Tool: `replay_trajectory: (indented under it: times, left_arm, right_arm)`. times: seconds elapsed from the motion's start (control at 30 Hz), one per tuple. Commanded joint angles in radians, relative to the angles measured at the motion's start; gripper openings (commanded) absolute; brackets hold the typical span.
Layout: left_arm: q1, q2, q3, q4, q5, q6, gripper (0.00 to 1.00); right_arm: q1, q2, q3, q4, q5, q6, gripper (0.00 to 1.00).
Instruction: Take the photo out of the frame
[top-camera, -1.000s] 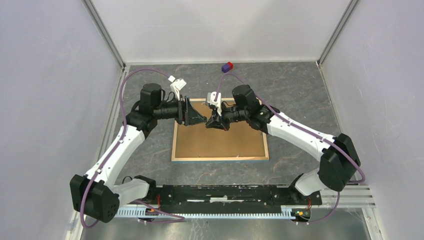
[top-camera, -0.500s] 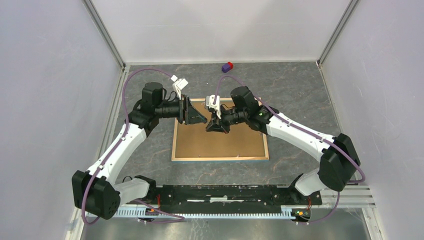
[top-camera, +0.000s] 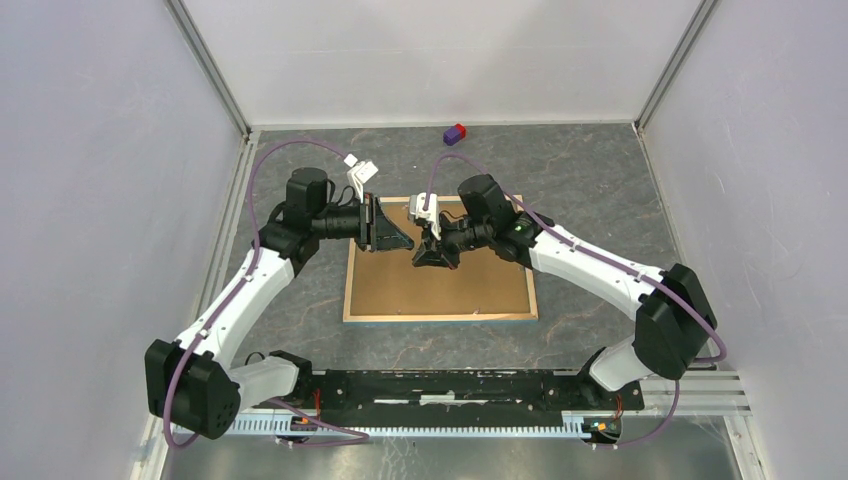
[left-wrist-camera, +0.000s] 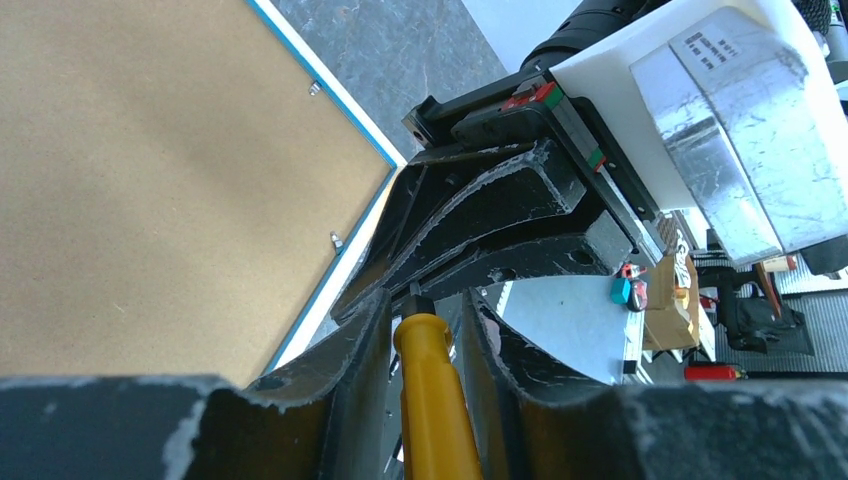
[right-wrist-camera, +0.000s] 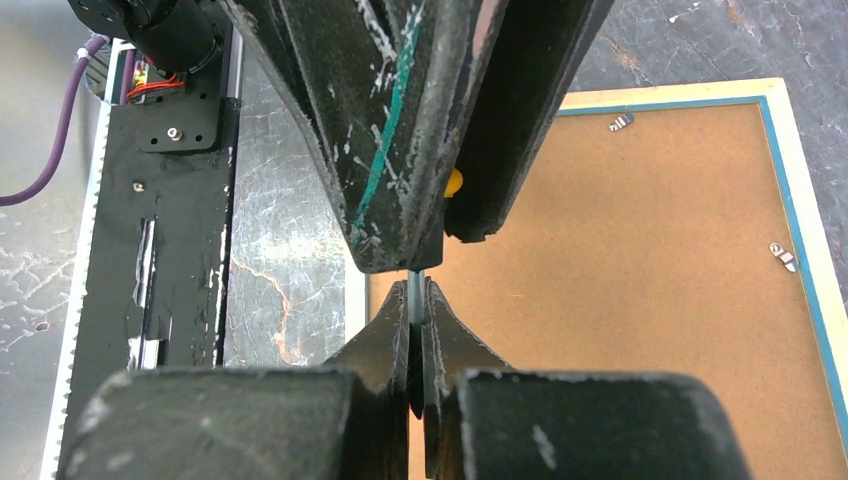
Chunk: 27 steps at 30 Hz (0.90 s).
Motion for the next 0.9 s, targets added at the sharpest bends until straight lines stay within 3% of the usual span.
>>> replay_trajectory:
  times: [0.0, 0.13, 0.3, 0.33, 0.43, 0.47, 0.53, 0.6, 0.73, 0.87]
  left_arm:
    - [-0.016, -0.003, -0.008, 0.038, 0.021, -0.018, 0.4]
    - [-0.016, 0.002, -0.011, 0.038, 0.023, -0.013, 0.43]
    - [-0.018, 0.002, -0.013, 0.039, 0.035, -0.007, 0.15]
    - [-0.018, 0.002, -0.015, 0.038, 0.038, -0.007, 0.05]
    - [-0.016, -0.006, -0.018, 0.037, 0.027, -0.003, 0.02]
    - [-0.013, -0.01, -0.016, 0.029, 0.009, 0.005, 0.02]
    - [0.002, -0.021, 0.001, -0.018, -0.075, 0.053, 0.02]
    - [0.022, -0.033, 0.025, -0.08, -0.209, 0.124, 0.02]
    - [0.05, -0.072, -0.009, -0.062, -0.539, 0.267, 0.02]
    - [0.132, -0.053, -0.107, 0.095, -0.621, 0.291, 0.02]
  right_arm:
    - [0.017, 0.002, 0.039, 0.048, -0.041, -0.014, 0.0]
    - [0.017, 0.006, 0.041, 0.041, -0.038, -0.017, 0.0]
    - [0.017, 0.007, 0.041, 0.039, -0.036, -0.02, 0.0]
    - [0.017, 0.007, 0.042, 0.041, -0.036, -0.019, 0.0]
    - [0.015, 0.007, 0.04, 0.036, -0.035, -0.02, 0.02]
    - [0.01, 0.005, 0.041, 0.03, -0.035, -0.023, 0.11]
    - [-0.012, 0.002, 0.044, 0.005, -0.034, -0.029, 0.58]
    - [-0.045, -0.006, 0.036, -0.021, -0.017, -0.042, 0.77]
    - [-0.067, -0.061, -0.065, -0.042, 0.097, -0.139, 0.8]
    - [-0.065, -0.104, -0.194, -0.033, 0.156, -0.203, 0.81]
